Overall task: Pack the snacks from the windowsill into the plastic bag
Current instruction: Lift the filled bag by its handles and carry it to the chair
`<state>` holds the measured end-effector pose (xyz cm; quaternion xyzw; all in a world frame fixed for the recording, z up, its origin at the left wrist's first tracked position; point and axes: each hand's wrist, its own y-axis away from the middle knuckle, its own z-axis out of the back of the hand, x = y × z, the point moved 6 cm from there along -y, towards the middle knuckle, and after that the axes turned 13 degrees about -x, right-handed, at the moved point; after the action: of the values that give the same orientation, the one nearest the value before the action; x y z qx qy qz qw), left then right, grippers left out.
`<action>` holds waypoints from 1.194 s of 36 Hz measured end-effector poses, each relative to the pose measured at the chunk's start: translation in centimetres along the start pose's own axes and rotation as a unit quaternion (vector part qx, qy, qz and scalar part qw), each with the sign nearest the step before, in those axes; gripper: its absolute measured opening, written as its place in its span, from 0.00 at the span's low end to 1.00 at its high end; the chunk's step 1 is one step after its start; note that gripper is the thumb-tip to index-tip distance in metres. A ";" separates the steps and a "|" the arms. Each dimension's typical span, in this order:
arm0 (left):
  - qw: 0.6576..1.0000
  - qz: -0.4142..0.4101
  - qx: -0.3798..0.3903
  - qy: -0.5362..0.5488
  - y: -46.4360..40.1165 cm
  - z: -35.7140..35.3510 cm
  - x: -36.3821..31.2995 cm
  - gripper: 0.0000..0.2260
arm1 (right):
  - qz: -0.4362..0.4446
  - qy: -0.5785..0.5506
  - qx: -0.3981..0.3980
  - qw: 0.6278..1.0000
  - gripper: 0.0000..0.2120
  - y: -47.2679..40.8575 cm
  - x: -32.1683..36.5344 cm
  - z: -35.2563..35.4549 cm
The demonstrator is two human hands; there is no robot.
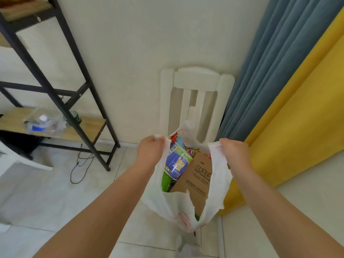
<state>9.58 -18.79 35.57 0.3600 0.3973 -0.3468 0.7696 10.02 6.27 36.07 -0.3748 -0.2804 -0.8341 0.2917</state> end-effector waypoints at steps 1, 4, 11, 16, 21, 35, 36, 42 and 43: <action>1.000 -0.002 -0.003 0.002 -0.8 -0.7 -0.7 0.11 | -0.003 0.000 0.002 1.000 0.13 -1.2 0.4 -0.5; 1.000 0.001 -0.009 -0.002 -3.1 -3.2 -2.3 0.11 | -0.016 -0.006 0.015 1.000 0.12 -4.7 1.7 -1.8; 0.998 0.036 -0.034 -0.032 -8.0 -8.7 -4.8 0.12 | 0.011 0.004 0.064 0.998 0.09 -12.4 4.2 -4.6; 0.998 0.047 -0.035 -0.034 -10.4 -11.9 -5.8 0.08 | -0.009 0.028 0.054 0.998 0.11 -16.3 4.8 -6.0; 0.997 0.008 -0.015 -0.073 -12.4 -15.5 -7.1 0.13 | -0.020 0.055 0.044 0.997 0.10 -19.1 5.3 -7.2; 0.971 -0.110 0.106 -0.185 -11.8 -23.3 -5.5 0.16 | -0.004 0.133 0.029 0.991 0.19 -21.6 0.3 -10.5; 0.970 -0.115 0.105 -0.187 -11.9 -23.4 -5.5 0.16 | 0.001 0.134 0.027 0.991 0.19 -21.6 0.3 -10.5; 0.946 -0.132 0.115 -0.274 -11.9 -23.9 -3.3 0.17 | 0.017 0.140 0.045 0.989 0.19 -20.6 -0.2 -10.4; 0.929 -0.149 0.128 -0.313 -11.7 -23.9 -3.2 0.16 | 0.023 0.136 0.054 0.989 0.19 -20.3 -0.3 -10.3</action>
<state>-10.03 -4.02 24.88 0.2653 0.1373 -0.6009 0.7414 -8.75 12.95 24.93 -0.2477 -0.2742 -0.8539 0.3664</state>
